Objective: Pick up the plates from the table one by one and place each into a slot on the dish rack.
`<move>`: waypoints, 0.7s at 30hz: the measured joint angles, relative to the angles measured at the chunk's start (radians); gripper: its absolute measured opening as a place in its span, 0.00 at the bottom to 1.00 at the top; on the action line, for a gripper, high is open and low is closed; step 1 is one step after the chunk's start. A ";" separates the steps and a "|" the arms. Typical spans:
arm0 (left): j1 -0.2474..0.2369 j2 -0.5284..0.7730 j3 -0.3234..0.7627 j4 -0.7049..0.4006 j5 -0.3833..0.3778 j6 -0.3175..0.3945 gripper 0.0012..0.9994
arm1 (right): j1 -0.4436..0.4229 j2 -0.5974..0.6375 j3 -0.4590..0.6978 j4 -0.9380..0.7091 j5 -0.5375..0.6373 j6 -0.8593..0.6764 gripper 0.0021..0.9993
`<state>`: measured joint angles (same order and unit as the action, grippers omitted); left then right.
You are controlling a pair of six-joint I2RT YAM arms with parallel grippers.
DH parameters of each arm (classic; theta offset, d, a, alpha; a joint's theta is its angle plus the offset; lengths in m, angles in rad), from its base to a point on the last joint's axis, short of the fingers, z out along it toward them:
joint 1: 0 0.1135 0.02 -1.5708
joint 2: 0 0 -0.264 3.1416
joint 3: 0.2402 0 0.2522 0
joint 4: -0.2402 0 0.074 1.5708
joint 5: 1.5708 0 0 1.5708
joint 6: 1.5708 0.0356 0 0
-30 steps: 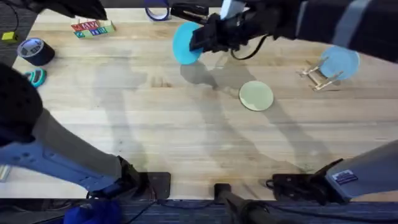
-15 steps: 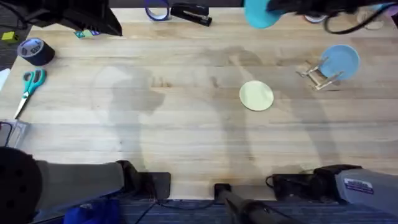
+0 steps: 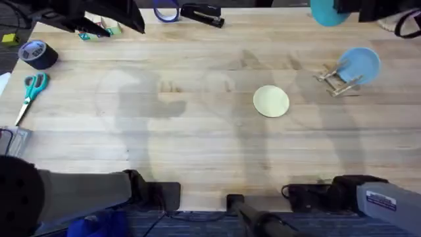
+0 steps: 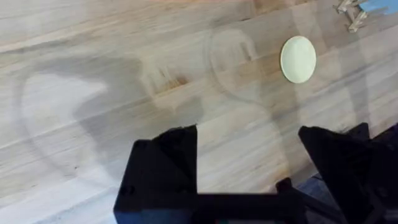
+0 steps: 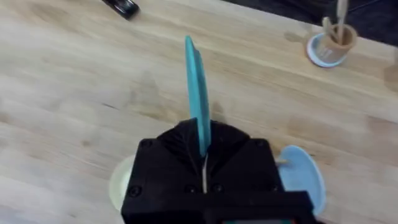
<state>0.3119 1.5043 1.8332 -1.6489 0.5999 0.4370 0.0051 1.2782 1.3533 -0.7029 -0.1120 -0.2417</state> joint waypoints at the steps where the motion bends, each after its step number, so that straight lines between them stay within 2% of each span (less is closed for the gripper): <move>1: 0.000 0.000 0.000 0.000 0.000 0.000 0.99 | 0.000 0.000 0.000 -0.008 0.014 -0.031 0.03; 12: 0.000 0.000 0.000 0.000 0.000 0.000 1.00 | 0.000 0.000 0.000 -0.039 0.225 -0.287 0.03; 17: 0.000 0.000 0.000 0.000 -0.001 0.000 1.00 | -0.017 0.000 0.000 -0.087 0.267 -0.370 0.03; 21: 0.000 0.000 0.000 0.000 -0.001 0.000 1.00 | -0.069 0.000 0.000 -0.095 0.278 -0.397 0.03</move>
<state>0.3119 1.5043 1.8332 -1.6492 0.5987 0.4370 -0.0639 1.2781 1.3534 -0.7977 0.1664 -0.6389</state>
